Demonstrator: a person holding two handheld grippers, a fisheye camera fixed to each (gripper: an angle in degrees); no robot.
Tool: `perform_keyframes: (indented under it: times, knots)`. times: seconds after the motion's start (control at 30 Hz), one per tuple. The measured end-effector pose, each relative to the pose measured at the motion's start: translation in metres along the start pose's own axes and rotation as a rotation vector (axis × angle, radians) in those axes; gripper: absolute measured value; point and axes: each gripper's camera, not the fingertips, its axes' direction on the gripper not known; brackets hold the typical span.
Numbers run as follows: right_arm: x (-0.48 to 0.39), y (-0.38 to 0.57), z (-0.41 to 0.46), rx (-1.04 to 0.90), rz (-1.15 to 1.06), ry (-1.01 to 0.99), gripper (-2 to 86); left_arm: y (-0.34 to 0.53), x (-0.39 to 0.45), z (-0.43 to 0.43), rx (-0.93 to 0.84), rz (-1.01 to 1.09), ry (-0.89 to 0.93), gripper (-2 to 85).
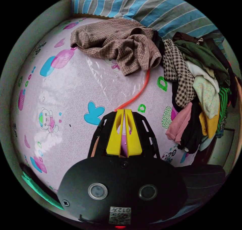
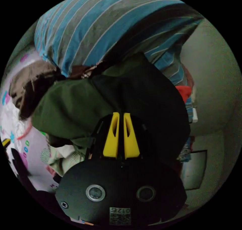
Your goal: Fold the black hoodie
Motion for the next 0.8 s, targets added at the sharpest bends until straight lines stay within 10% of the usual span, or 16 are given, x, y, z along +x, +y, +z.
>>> perform_keyframes:
  times: [0.23,0.8]
  knots:
    - [0.078,0.012,-0.039,0.305,0.014,-0.699,-0.2,0.019,-0.019,-0.035,0.083,-0.049,0.117,1.8]
    - [-0.069,-0.040,-0.173,0.232,-0.765,-1.285,-0.1,0.181,-0.132,-0.210,0.607,-0.052,0.259,11.0]
